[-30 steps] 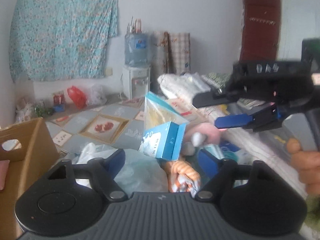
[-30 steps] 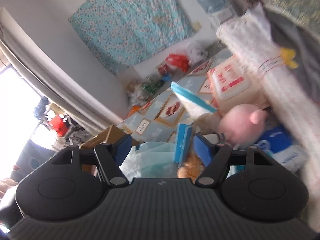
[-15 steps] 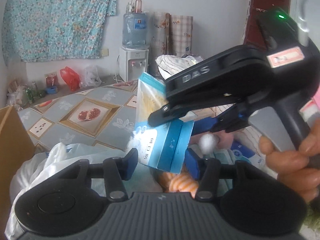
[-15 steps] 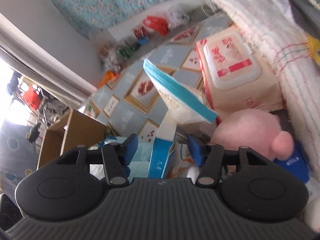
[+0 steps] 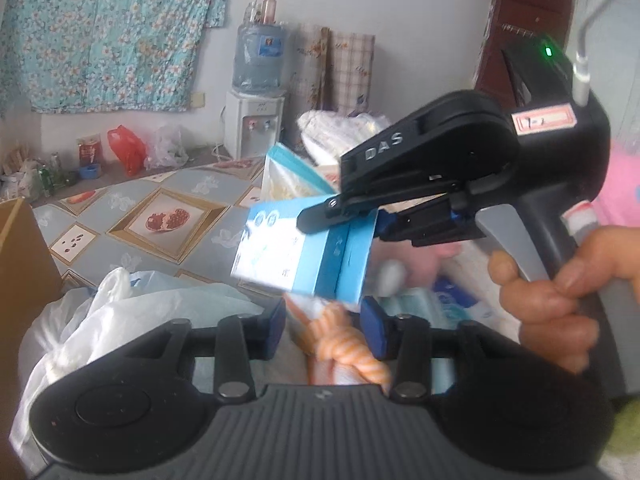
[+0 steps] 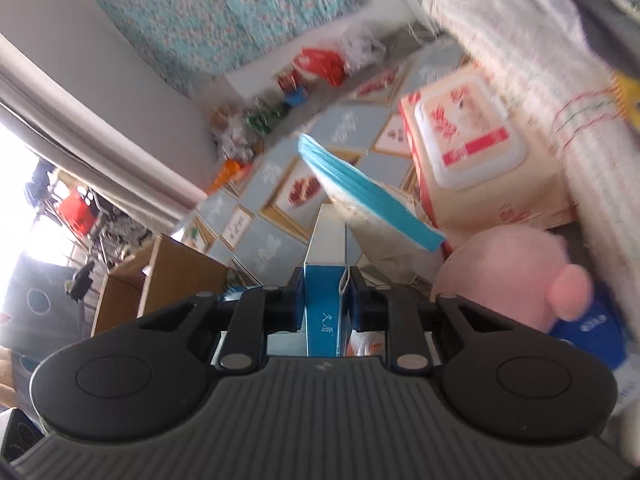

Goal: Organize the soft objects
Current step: 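Reach the right tool to the blue-and-white bandage box and grasp it, then lift the bandage box with the right tool and carry it to the cardboard box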

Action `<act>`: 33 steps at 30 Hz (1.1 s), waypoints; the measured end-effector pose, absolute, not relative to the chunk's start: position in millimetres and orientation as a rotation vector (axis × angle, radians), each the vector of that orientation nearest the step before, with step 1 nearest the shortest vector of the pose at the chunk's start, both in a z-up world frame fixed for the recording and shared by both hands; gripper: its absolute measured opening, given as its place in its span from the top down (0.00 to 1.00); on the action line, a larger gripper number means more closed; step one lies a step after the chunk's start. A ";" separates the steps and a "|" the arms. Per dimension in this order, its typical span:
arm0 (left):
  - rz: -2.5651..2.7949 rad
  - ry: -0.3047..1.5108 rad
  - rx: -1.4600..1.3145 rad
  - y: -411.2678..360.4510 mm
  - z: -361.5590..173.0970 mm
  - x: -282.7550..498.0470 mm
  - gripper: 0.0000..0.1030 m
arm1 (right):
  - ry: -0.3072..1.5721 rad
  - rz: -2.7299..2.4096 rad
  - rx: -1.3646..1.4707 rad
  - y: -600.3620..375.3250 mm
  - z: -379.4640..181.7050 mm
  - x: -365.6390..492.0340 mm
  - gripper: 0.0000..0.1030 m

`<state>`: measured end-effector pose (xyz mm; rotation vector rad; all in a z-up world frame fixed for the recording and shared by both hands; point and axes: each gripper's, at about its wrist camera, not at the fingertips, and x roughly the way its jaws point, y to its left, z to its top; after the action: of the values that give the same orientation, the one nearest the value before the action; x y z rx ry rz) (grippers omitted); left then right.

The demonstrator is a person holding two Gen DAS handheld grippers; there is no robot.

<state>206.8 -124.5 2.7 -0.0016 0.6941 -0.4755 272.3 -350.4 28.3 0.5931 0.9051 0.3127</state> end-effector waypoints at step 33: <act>-0.700 0.852 -0.149 -118.5 -45.5 122.7 0.56 | 0.714 0.211 0.727 -416.2 -17.7 65.8 0.48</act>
<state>122.7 -118.5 -45.5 -0.1492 0.8516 -0.7002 65.8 -416.2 -17.7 0.7269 0.7145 0.2106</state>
